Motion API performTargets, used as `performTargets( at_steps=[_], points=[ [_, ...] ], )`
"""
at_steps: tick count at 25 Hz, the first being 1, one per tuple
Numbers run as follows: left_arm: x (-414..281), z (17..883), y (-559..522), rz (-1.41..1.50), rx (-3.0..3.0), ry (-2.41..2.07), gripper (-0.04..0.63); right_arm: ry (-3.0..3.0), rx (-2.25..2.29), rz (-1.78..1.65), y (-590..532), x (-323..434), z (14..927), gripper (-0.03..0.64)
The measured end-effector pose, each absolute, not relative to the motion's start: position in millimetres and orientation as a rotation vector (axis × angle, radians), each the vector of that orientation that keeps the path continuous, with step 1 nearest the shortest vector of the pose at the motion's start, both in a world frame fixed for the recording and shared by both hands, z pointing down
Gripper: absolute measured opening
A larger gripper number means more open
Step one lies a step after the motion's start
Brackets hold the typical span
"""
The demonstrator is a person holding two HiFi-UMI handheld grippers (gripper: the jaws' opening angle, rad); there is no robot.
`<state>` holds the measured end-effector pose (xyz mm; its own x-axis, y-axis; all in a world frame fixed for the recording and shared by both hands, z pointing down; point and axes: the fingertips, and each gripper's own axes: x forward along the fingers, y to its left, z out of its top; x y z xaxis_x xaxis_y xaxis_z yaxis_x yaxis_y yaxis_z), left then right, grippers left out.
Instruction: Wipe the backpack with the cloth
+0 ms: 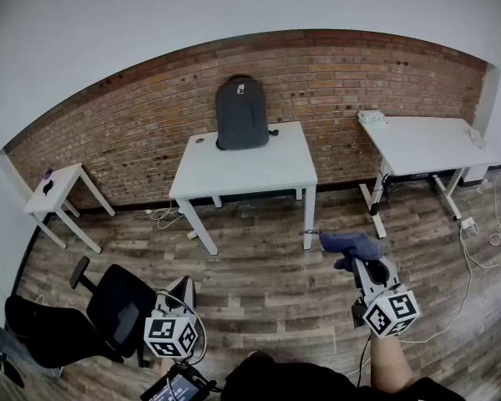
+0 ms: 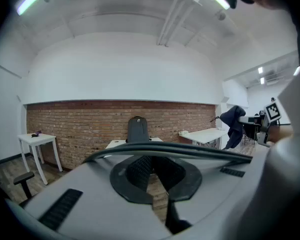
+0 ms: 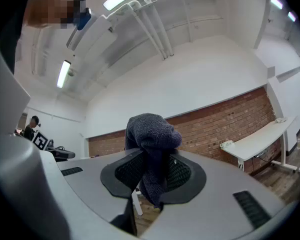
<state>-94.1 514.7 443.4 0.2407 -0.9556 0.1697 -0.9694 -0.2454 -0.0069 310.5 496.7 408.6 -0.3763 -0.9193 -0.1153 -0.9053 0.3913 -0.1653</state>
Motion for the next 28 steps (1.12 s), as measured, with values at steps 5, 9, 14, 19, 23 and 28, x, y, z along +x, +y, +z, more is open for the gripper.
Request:
performTargets(
  at_steps=[5,9,14,19,23,28],
  points=[
    [-93,442,491,0.190,2.394,-1.896,-0.003,2.484,-1.621,-0.090,474,311,413,0.086],
    [-94,447,456,0.155,2.411,-1.895,-0.003,2.497,-1.612,-0.053,444,304,416,0.084],
    [-110,455,394,0.102,2.413,-1.903,-0.003,2.508,-1.628,-0.029,397,298,427,0.085],
    [-139,461,305,0.079,2.404,-1.899,-0.003,2.565,-1.603,0.003,316,261,431,0.085],
    [-169,468,220,0.088,2.391,-1.871,-0.003,2.574,-1.607,0.001,239,229,427,0.085],
    [-204,460,120,0.088,2.426,-1.831,-0.003,2.542,-1.587,-0.071,137,183,423,0.084]
  ],
)
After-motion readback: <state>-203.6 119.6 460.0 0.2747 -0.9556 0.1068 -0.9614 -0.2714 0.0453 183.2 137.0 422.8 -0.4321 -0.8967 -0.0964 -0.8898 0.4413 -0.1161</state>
